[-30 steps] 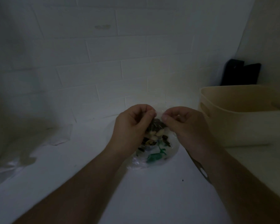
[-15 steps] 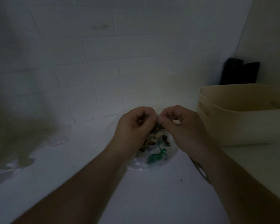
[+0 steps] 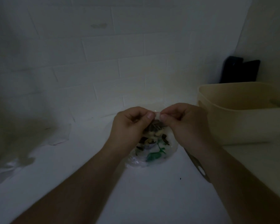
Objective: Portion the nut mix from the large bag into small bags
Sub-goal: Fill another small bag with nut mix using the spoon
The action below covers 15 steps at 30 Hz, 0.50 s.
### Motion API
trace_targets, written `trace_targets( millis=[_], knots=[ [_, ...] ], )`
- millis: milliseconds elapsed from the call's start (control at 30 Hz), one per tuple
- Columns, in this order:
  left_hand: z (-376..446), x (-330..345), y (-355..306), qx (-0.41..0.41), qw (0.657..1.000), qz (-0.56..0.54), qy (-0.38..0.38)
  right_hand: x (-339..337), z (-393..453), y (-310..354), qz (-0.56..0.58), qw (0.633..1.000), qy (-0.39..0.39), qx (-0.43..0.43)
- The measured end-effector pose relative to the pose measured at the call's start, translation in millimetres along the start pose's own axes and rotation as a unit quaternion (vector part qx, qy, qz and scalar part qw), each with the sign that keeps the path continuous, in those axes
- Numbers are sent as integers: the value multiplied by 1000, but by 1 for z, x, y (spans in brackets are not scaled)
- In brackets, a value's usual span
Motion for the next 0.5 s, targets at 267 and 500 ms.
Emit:
trace_targets(
  millis=[267, 500],
  knots=[
    [16, 2, -20, -49, 998, 16, 31, -2, 0, -5, 104, 991, 79, 43],
    [15, 22, -34, -157, 986, 5, 55, -5, -1, -10, 239, 962, -22, 134]
  ],
)
Point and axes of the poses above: each hand's wrist, its own z-axis towards the middle knuckle, its own x-axis out of the palm, y = z × x, the point moved 2 cm from there along z, towards the middle knuckle, and after that the axes turned 1 degree about -x, right-handed, at the moved point
